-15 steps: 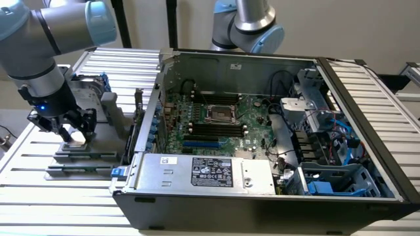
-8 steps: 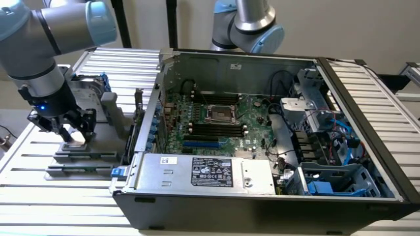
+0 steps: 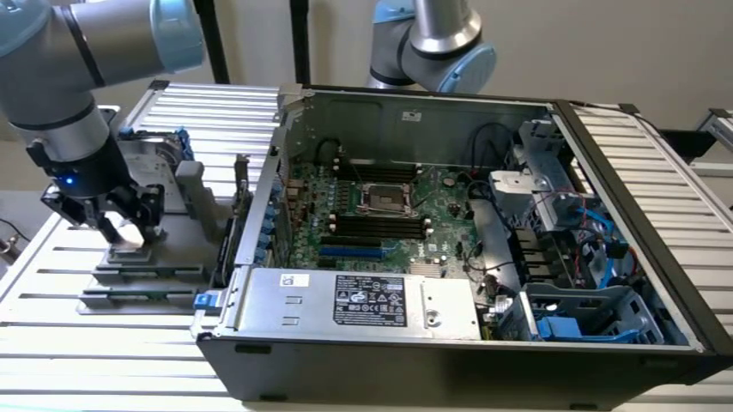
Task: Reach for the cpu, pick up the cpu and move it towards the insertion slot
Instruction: 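Pick up the cpu and move it towards the insertion slot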
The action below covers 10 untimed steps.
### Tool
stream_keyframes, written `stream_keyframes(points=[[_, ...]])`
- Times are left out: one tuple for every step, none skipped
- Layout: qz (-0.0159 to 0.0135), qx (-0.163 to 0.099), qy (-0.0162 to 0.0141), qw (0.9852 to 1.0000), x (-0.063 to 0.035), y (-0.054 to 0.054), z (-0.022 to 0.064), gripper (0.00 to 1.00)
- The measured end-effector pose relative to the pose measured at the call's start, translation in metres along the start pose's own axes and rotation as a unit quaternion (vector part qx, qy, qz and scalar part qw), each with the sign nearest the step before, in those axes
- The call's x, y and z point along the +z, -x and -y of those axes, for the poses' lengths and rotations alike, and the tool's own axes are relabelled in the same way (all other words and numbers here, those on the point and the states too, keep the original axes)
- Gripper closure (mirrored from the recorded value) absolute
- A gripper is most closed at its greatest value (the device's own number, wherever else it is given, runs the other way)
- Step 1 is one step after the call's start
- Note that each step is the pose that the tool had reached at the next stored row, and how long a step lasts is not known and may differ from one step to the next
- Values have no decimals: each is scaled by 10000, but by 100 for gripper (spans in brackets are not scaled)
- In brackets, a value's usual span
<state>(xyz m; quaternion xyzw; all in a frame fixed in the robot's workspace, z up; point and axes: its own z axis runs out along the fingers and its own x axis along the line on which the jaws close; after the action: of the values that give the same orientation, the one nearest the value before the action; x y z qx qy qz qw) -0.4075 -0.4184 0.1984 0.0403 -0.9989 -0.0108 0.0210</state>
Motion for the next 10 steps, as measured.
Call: stream_keyframes(points=[[-10, 0, 1, 10000, -38, 2, -1, 45], [-14, 0, 1, 10000, -80, 4, -2, 45], [-16, 1, 2, 10000, -117, 5, -3, 45], [-17, 1, 1, 10000, -152, 7, -3, 45], [-17, 0, 2, 10000, -187, 12, -3, 45], [-17, 0, 2, 10000, -219, 17, -3, 45], [-16, 0, 2, 10000, -244, 24, -3, 45], [-17, 0, 2, 10000, -273, 32, -3, 45], [-16, 0, 2, 10000, -304, 40, -3, 45], [-16, 0, 3, 10000, -346, 50, -3, 45]])
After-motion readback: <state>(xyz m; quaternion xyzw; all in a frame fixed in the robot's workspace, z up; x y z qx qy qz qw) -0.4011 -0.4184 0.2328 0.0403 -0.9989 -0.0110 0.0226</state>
